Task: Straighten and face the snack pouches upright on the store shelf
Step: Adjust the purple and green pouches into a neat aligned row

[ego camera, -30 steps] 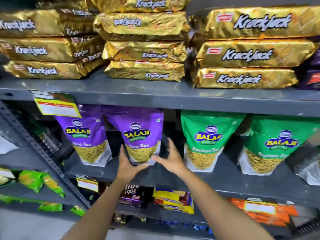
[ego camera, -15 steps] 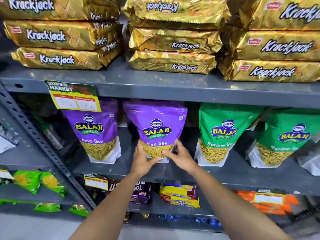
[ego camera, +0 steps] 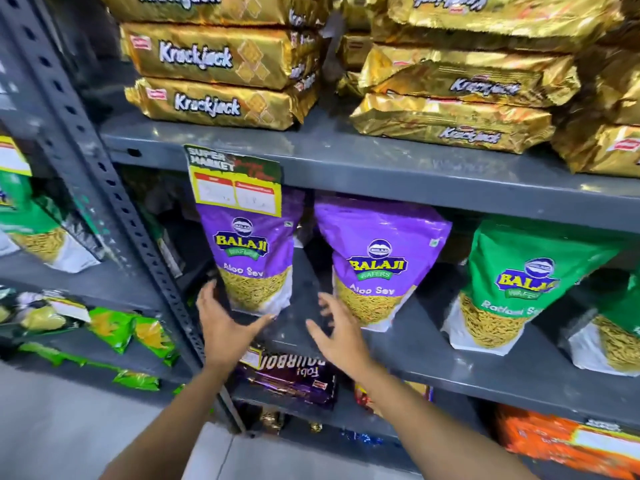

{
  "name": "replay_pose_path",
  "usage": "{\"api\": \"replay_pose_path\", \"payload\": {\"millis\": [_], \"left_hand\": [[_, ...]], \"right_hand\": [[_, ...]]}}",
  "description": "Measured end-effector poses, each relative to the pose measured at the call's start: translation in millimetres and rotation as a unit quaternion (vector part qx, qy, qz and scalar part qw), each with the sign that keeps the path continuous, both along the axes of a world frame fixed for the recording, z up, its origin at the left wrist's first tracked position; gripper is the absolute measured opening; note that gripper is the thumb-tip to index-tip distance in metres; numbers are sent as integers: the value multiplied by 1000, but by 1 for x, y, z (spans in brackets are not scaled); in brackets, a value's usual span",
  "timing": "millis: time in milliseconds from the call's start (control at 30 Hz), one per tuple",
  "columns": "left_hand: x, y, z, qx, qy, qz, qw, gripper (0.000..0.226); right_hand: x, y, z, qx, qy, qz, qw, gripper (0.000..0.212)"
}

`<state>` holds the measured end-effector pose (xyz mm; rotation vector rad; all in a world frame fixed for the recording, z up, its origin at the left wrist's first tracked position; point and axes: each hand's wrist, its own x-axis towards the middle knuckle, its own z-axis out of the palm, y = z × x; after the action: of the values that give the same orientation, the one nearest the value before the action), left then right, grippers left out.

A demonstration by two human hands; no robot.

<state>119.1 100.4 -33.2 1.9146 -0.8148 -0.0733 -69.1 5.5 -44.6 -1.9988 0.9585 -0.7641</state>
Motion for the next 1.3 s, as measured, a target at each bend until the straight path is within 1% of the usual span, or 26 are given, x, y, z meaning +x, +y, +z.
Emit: {"api": "replay_pose_path", "payload": {"millis": [33, 67, 133, 167, 200, 300, 367, 467, 567, 600, 633, 667, 700, 767, 833, 933, 1000, 1033, 1067, 1133, 1167, 1200, 1233, 1300], "left_hand": [[11, -4, 4, 11, 33, -30, 999, 131], [17, -9, 7, 19, 69, -67, 995, 137], [26, -16, 9, 26, 121, -122, 985, 138], [28, -19, 7, 31, 129, -130, 983, 137], [31, -21, 4, 33, 130, -125, 983, 135], [29, -27, 0, 26, 143, -111, 983, 132], [26, -32, 0, 18, 144, -118, 982, 130], [25, -35, -4, 19, 129, -118, 984, 119], [32, -34, -9, 26, 117, -113, 986, 117], [33, -34, -11, 26, 107, -110, 988, 117], [33, -34, -13, 20, 98, -108, 989, 119], [32, -33, -15, 16, 91, -102, 990, 122], [29, -33, -18, 14, 90, -98, 991, 127], [16, -29, -25, 34, 87, -72, 993, 131], [-9, -21, -24, 44, 50, -32, 997, 119], [-63, -1, -17, -32, -25, 16, 999, 84], [-114, 4, -14, -64, -74, -27, 995, 65], [-134, 5, -15, -67, -88, -66, 992, 57], [-155, 1, -15, -68, -88, -120, 987, 50], [-203, -19, -8, -53, -51, -243, 967, 39], [-223, -35, -5, -30, -11, -280, 960, 38], [-242, -53, 1, -5, 39, -299, 953, 42], [-256, -72, 7, 16, 99, -304, 947, 48], [-279, -107, 23, 75, 214, -299, 927, 66]], "right_hand": [[20, -7, 6, 20, 2, -4, 1000, 69], [37, -13, 13, 45, 4, -6, 999, 80], [63, -20, 21, 100, 9, 9, 995, 96], [71, -21, 21, 122, 14, 18, 992, 96], [78, -22, 21, 133, 17, 22, 991, 90], [90, -25, 10, 132, 22, -17, 991, 58], [92, -28, 3, 123, 10, -37, 992, 51], [91, -29, 0, 107, 14, -43, 993, 53], [91, -25, 7, 89, 23, -25, 995, 51], [89, -23, 8, 89, 24, -16, 996, 53], [85, -19, 11, 93, 29, -9, 995, 60], [81, -16, 9, 92, 28, -4, 995, 68], [74, -11, 8, 89, 24, -4, 996, 71], [51, -1, 1, 83, 15, 0, 996, 65], [16, 11, -3, 64, -7, -13, 998, 54], [-49, 29, -8, 12, -68, -87, 994, 30], [-101, 34, -8, -13, -106, -160, 981, 18], [-119, 31, -8, -10, -128, -192, 973, 19], [-139, 25, -5, -17, -147, -230, 962, 24], [-193, 6, 8, -71, -159, -317, 932, 42], [-216, -7, 12, -87, -152, -341, 924, 50], [-238, -21, 17, -79, -135, -350, 923, 58], [-255, -35, 17, -47, -113, -345, 931, 65], [-281, -54, 14, 49, -70, -307, 948, 85]]}}
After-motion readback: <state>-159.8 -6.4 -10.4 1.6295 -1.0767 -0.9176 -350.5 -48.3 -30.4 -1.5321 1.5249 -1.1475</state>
